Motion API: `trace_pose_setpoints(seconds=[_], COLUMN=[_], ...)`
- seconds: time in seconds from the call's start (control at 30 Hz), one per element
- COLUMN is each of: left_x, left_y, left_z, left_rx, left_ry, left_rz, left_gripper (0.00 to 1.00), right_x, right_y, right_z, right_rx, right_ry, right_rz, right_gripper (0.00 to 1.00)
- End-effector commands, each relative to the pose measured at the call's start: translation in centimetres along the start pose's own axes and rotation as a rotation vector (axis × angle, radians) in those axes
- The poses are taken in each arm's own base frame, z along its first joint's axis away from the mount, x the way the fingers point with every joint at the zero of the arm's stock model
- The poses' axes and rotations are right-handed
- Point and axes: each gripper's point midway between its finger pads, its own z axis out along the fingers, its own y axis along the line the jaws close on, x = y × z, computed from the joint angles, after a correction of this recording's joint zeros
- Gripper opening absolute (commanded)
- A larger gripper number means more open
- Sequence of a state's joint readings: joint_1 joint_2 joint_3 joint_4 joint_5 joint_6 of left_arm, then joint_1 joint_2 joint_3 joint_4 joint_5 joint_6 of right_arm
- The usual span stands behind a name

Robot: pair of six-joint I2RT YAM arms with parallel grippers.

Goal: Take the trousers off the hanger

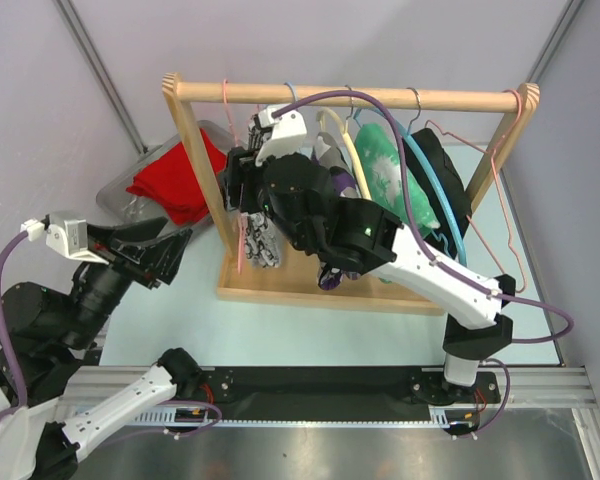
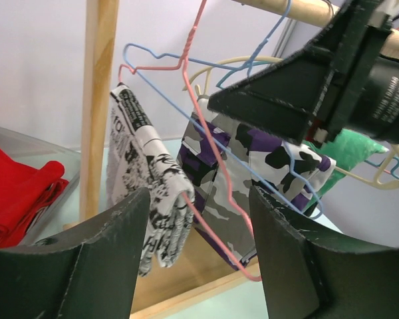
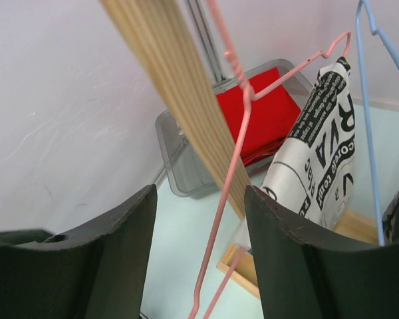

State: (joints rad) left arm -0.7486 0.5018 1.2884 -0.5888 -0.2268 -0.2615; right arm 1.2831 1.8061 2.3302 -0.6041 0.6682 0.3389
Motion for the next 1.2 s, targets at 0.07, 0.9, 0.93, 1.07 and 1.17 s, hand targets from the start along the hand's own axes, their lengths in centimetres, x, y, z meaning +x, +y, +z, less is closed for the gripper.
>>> trace_pose_setpoints(seconds=[0.07,0.9,0.93,1.07,1.17], left_x=[0.2,0.8,1.0,1.2,1.3], left_y=[0.8,0.6,0.7,0.8,0.8], left_z=[-0.6,-2.0,-2.1,-2.2,-2.3], left_rx=[-0.027,0.011,0.008,0.004,0.004], left_ry=[0.004,0.019,0.026,0.035,0.039], left_rz=[0.041,0.051,0.053,0.056,0.057], left_gripper=[0.67,0.68,0.68,0.68,0.68], right_x=[-1.4,-1.5,-1.6,-2.1,-2.1], right_y=[0.1,-0.3,-0.3,0.0,0.1], right_z=[1.7,6.6,6.7,7.0,7.1], right_rx=[-0.024,-0.013,-0.014,-0.027,-0.034], right_ry=[-0.04,-0.144,-0.149,-0.179,-0.189], right_rz=[0.124,0.196,0.201,0.22,0.232], right_gripper=[0.53,0.25,0.24,0.18,0.15])
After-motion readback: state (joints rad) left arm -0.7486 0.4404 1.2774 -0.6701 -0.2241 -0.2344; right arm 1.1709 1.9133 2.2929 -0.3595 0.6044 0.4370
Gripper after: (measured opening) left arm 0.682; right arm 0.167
